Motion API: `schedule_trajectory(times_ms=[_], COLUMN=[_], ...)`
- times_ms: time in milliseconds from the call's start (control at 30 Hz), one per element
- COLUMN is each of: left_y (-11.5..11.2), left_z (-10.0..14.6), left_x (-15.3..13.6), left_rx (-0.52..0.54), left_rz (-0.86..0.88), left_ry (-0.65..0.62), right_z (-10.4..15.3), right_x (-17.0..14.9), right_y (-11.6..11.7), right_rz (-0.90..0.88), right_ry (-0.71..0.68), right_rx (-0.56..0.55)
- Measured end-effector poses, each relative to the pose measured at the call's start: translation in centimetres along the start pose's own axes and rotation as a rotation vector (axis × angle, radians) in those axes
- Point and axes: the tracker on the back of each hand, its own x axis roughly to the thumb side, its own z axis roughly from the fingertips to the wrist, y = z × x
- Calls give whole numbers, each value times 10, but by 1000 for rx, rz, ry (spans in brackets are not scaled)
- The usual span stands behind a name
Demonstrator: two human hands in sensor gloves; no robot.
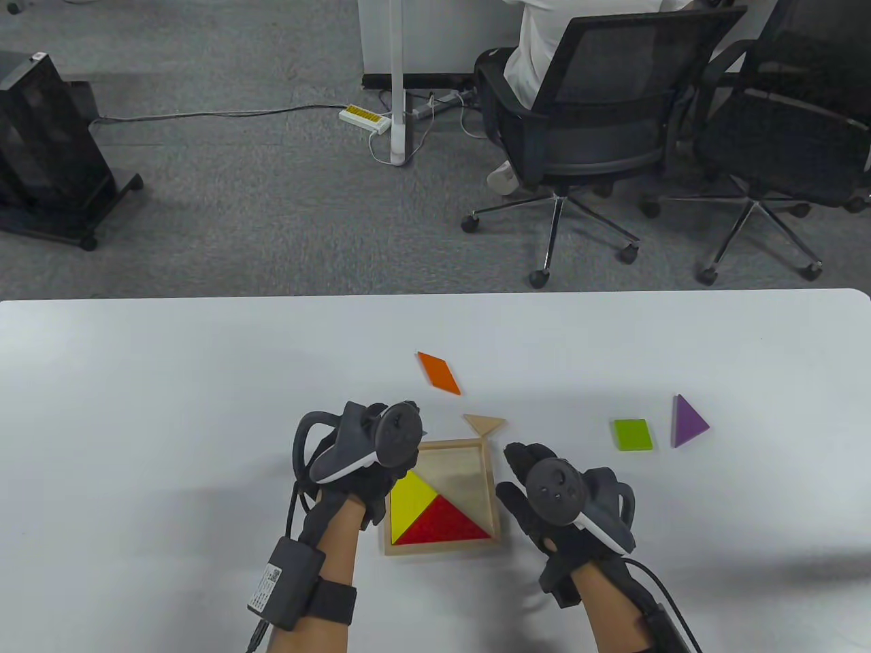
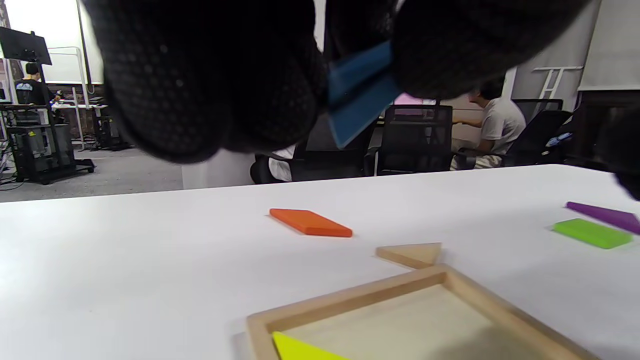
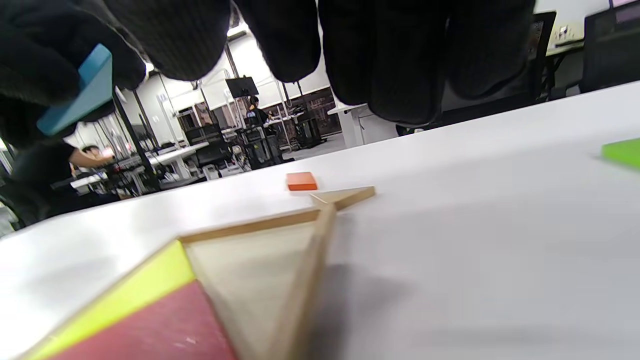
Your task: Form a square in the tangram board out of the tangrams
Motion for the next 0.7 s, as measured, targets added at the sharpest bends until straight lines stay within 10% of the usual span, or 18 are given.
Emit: schedule_trajectory(times_ms=[700], left_y=[-49], left_z=[43], left_x=[43], left_rx=[101], left_rz=[34], left_ry=[-55], right_z=[0], right_x=[18], right_y=[23], right_rz=[-488], right_ry=[66], right_rx=[69])
